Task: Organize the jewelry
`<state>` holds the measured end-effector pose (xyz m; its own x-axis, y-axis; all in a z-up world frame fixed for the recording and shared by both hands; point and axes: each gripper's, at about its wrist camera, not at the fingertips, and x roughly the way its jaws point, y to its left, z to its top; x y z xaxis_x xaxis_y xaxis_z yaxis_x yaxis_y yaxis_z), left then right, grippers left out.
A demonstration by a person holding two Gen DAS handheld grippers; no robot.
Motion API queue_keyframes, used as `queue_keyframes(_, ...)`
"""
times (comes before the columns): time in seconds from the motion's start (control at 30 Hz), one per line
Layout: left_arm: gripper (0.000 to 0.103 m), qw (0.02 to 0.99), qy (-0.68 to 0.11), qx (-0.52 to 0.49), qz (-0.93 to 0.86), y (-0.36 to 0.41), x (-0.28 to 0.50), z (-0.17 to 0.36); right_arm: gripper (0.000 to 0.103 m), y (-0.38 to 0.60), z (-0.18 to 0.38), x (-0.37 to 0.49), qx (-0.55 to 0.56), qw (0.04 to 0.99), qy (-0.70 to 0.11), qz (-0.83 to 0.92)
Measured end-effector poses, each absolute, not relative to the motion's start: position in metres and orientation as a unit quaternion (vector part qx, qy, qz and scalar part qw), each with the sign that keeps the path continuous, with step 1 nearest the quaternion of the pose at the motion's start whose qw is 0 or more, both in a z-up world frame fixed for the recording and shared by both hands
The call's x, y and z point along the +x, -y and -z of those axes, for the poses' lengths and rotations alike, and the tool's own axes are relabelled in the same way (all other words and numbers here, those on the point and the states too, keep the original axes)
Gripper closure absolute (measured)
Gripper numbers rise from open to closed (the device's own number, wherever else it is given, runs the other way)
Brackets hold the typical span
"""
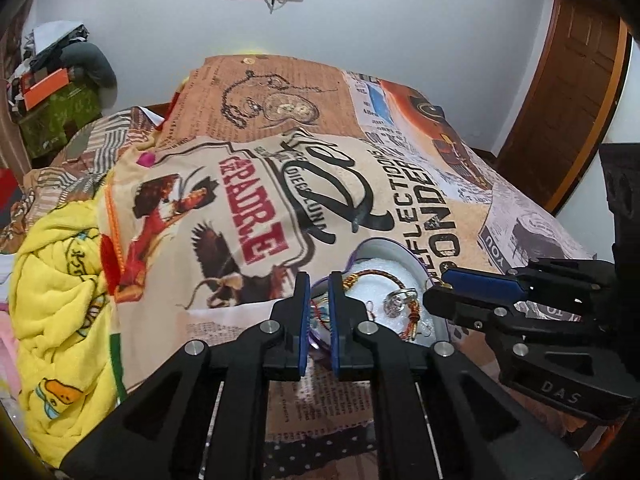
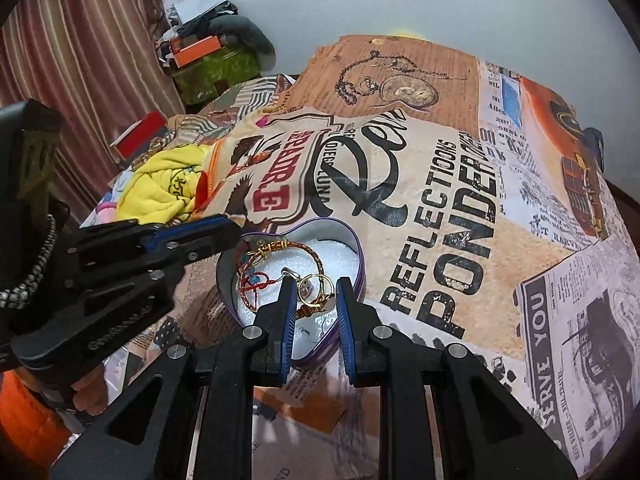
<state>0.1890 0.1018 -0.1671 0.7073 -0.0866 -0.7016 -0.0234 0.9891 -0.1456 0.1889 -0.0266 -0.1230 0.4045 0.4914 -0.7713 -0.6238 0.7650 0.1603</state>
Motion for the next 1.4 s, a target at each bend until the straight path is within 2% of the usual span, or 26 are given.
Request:
queue_keyframes(0.07, 0.092, 0.923, -0.379, -0.073, 0.011, -0.106, 0.185, 0.163, 0.084, 0.025, 0.124, 0.189, -0.082, 0.833, -0.436, -0.331)
queue_keyframes(0.2, 0.070, 0.926, -0.371, -0.075, -0.003, -0.113, 0.177, 0.157, 0.081, 0.024, 0.123, 0.190, -0.086, 0.832, -0.440, -0.327)
queue_keyframes(0.33, 0.069, 0.926, -0.369, -0.071, -0.010, -0.114, 0.172, 0.152, 0.079, 0.026, 0.116, 0.186, -0.091, 0.836, -0.432, -0.326)
queue_keyframes(0.47, 0.066, 0.928, -0.366, -0.068, -0.012, -0.110, 0.166, 0.144, 0.065, 0.032, 0.107, 0.181, -0.089, 0.844, -0.421, -0.319)
queue_keyframes(1.07, 0.061, 0.931, -0.361, -0.030, 0.042, -0.039, 0.158, 0.119, 0.065, 0.128, 0.056, 0.176, -0.040, 0.896, -0.368, -0.244)
queue_keyframes(1.4, 0.061, 0.911, -0.398, -0.013, 0.104, 0.019, 0.178, 0.147, 0.065, 0.188, 0.076, 0.187, -0.021, 0.899, -0.400, -0.177)
